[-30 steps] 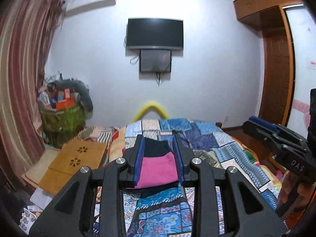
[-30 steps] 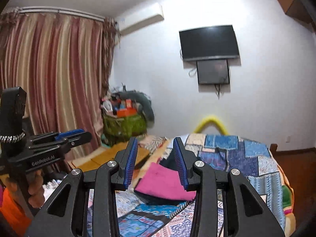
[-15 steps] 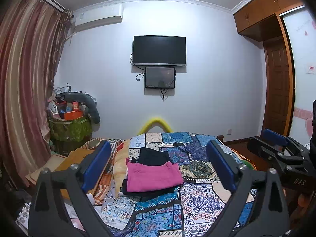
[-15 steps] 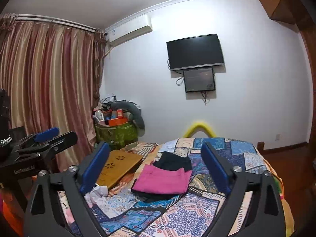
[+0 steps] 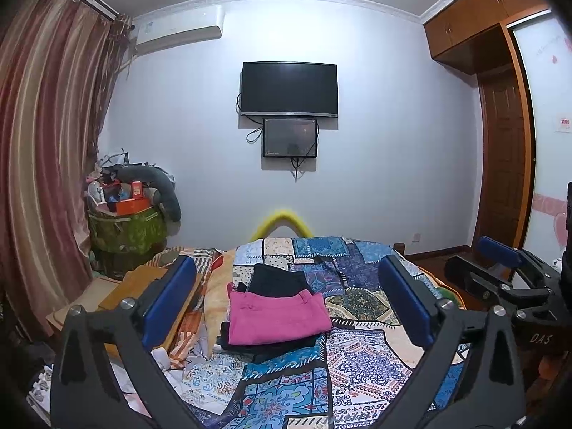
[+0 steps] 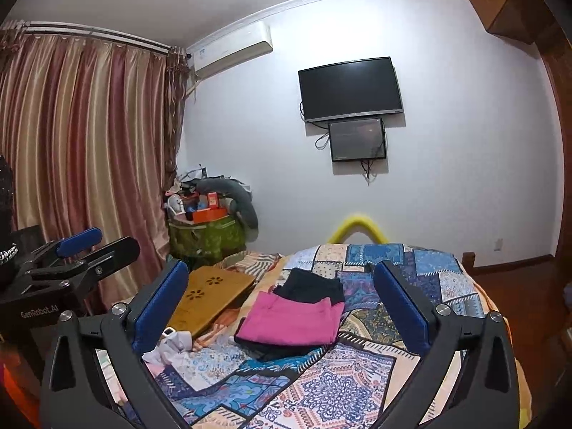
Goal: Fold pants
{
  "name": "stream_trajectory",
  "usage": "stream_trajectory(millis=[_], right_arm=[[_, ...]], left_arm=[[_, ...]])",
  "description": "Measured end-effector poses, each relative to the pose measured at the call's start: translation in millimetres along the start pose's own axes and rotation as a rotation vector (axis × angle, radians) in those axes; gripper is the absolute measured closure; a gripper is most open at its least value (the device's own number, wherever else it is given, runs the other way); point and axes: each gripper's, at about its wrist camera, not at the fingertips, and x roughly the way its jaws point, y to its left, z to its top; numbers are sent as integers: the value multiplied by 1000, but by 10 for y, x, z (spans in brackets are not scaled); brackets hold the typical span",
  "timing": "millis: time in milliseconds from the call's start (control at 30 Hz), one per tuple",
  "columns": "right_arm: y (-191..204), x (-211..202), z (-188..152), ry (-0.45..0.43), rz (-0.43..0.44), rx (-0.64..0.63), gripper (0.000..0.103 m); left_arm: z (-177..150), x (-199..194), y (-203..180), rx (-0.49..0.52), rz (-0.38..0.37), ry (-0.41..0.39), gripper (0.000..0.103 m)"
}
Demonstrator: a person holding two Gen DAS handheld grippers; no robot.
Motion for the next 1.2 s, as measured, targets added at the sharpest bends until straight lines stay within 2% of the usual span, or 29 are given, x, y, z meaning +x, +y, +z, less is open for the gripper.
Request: stream_trajectory(millis=[1200], right_arm=[[-48,-37,8,22,-19,0,0]], left_arm=[[-86,104,81,-18,8,30,0]])
